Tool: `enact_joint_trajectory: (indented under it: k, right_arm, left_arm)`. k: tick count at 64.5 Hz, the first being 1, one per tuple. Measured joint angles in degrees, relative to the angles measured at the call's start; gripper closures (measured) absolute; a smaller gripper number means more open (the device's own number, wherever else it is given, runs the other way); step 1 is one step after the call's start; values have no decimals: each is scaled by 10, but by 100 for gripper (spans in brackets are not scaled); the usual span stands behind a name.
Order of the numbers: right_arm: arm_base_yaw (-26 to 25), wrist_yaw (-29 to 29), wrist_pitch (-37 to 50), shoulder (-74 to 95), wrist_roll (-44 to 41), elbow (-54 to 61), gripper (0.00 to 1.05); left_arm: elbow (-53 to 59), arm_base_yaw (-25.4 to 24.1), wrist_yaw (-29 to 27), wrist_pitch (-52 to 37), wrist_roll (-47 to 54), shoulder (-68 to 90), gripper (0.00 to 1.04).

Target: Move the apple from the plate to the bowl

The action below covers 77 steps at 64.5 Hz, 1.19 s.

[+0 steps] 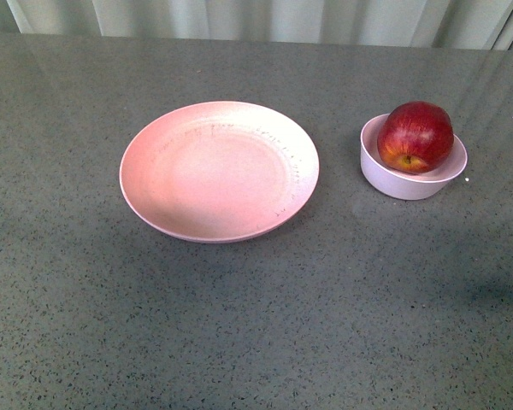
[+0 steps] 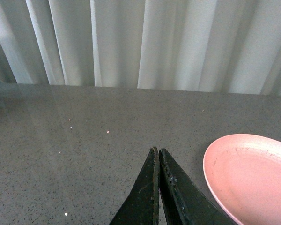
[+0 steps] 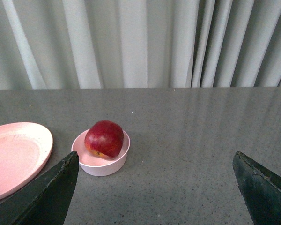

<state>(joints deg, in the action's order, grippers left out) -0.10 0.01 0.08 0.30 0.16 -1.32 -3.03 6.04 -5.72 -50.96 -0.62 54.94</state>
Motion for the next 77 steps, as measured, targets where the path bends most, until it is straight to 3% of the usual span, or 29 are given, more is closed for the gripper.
enact_joint_trajectory:
  k: [5,9,14,51,77]
  right_arm:
    - [0,0,0,0,0,0,9]
    - [0,0,0,0,0,0,9]
    - [0,0,0,0,0,0,9]
    - [0,0,0,0,0,0,9]
    - [0,0,0,0,0,0,9]
  left_arm:
    - [7,-8,8,28,0,-37,103]
    - [12,-40,50,56,1,-70,103]
    - [17,-57,51,87,1,-106,103]
    - [22,-58,57,278,1,-317,103]
    - [22,-58,57,364,1,-404,103]
